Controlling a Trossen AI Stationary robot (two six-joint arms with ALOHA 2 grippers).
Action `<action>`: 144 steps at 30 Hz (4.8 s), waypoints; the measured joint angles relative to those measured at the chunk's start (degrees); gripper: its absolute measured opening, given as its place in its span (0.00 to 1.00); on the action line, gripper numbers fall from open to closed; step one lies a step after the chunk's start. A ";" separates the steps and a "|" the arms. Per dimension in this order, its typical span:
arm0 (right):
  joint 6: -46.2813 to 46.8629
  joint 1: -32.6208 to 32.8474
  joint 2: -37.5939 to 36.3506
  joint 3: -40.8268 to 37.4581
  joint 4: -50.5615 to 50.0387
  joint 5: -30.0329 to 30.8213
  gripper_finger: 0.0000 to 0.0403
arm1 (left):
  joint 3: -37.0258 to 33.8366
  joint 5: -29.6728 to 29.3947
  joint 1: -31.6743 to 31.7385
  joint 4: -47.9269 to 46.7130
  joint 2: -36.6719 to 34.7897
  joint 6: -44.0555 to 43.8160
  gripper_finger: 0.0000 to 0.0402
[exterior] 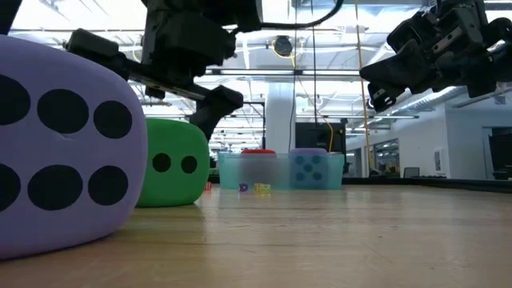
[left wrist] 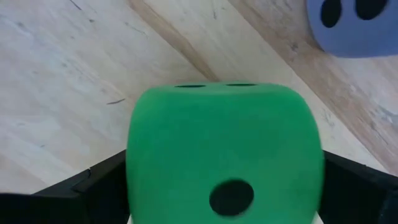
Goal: Pick & Place Dice
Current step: Put the big green dice into the bin
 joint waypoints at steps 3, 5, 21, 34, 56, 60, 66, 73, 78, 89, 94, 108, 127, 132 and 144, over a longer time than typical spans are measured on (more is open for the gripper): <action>0.00 0.02 0.00 0.00 0.06 0.00 0.01 | -0.12 -0.56 -0.11 0.70 0.65 -1.72 1.00; 0.00 0.01 0.00 0.00 0.06 0.00 0.01 | -0.17 -1.64 -0.18 0.84 0.70 -3.70 1.00; 0.61 0.00 0.00 0.00 0.13 -0.04 0.01 | -0.63 -24.11 5.69 1.99 -15.49 -11.49 0.96; 1.07 0.02 0.00 0.00 0.35 0.04 0.01 | -0.41 -26.24 31.17 14.44 -16.53 -9.32 0.96; -6.91 0.00 0.02 0.00 -2.32 9.47 0.01 | 20.59 -26.89 38.04 7.35 2.54 1.98 0.97; -7.72 0.00 0.02 0.00 -2.79 10.50 0.01 | 21.27 -24.17 38.16 8.80 3.38 0.92 0.97; -7.36 0.00 0.02 0.00 -2.79 10.49 0.01 | 21.23 -22.49 37.63 7.45 2.08 -3.05 0.97; -7.32 0.00 0.02 0.00 -2.83 10.49 0.01 | 21.34 -20.21 32.77 6.93 -2.39 -7.00 0.97; -6.26 0.00 0.02 0.00 -2.66 10.47 0.01 | 21.25 -19.57 30.49 6.70 -0.38 -7.53 0.97; -4.92 0.02 0.02 0.00 -2.65 10.32 0.01 | 21.23 -16.25 30.39 3.21 4.94 -12.69 0.97; -4.88 0.02 0.02 0.00 -2.38 10.32 0.01 | 21.31 -14.89 30.36 3.81 7.04 -12.75 0.97; -8.26 -0.11 5.33 3.00 -1.93 21.96 0.01 | 21.18 -12.21 31.07 4.30 9.31 -12.64 0.99; -11.39 -5.42 18.73 10.05 2.22 19.94 0.01 | 21.16 -14.94 29.03 4.74 8.35 -10.85 1.00; -14.05 -6.08 27.97 17.20 3.60 17.80 0.01 | 21.16 -16.09 28.84 4.93 8.32 -11.96 1.00; -16.15 -7.26 45.47 29.18 4.41 17.80 0.01 | 21.23 -18.37 28.54 4.93 8.26 -13.63 1.00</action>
